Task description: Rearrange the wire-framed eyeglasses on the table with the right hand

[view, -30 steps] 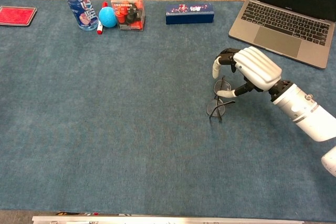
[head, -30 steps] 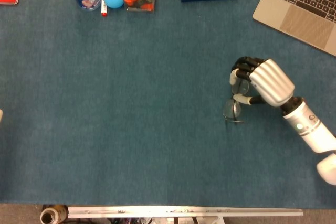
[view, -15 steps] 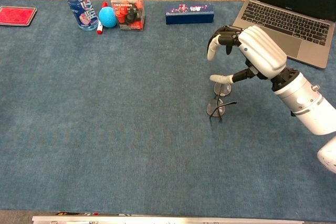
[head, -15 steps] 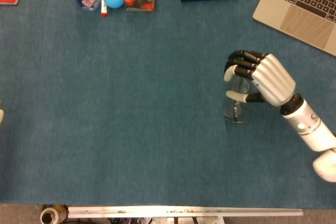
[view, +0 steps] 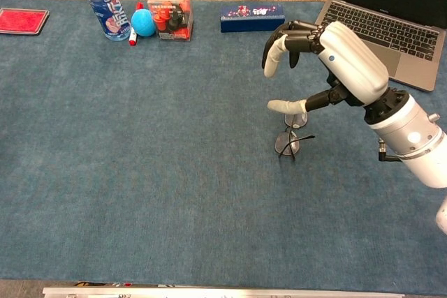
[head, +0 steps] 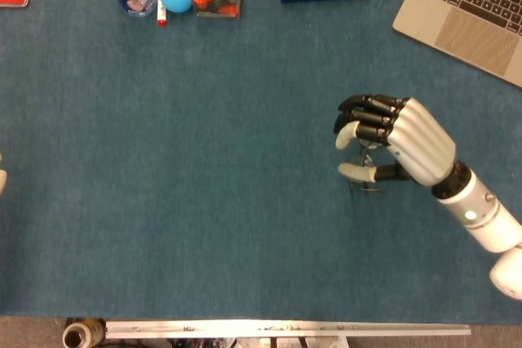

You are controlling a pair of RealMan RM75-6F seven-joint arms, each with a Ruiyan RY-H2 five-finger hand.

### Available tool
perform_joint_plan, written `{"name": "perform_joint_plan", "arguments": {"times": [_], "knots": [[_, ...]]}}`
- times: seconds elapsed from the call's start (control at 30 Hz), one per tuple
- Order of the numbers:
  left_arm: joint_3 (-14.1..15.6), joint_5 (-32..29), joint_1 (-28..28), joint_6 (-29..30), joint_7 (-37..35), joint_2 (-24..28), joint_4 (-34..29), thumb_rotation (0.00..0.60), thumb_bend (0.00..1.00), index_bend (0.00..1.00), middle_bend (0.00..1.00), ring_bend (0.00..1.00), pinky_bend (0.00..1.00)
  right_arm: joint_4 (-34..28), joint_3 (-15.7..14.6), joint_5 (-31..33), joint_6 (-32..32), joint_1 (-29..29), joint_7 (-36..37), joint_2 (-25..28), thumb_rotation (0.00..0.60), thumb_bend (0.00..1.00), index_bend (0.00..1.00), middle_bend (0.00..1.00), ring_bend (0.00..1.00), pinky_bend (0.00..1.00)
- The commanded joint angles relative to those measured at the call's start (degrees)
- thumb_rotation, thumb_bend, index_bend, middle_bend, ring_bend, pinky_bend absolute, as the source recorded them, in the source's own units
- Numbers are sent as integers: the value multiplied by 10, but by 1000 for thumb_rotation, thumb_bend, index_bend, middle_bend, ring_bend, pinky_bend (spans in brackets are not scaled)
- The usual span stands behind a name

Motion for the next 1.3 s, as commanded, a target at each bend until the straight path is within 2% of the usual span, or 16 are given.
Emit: {"name": "perform_joint_plan", "arguments": {"times": [0.03, 0.33, 0.6, 0.87, 1.3], "knots": [[0, 0, 0, -1, 2, -1, -1, 600, 281, 514, 485, 313, 462, -74, -6, -25, -11, 4, -55, 47, 600, 82, 553, 518, 335, 557], [1, 0, -1, -3, 8, -3, -1, 600, 281, 514, 485, 313, 462, -149, -18, -81, -39, 13, -163, 102, 600, 84, 553, 517, 335, 557], [1, -1, -2, -5, 8, -3, -1, 600, 280, 514, 486, 313, 462, -160, -33, -128, -51, 13, -217, 122, 600, 89, 553, 518, 335, 557], [2, 0, -1, -4, 6, -2, -2, 600, 281, 514, 485, 313, 462, -138, -37, -134, -50, 1, -222, 125, 600, 92, 553, 517, 335, 557], [2, -2, -2, -6, 8, -3, -3, 600, 281, 514, 486, 313, 463, -92, -41, -123, -47, -18, -190, 113, 600, 94, 553, 517, 335, 557]]}}
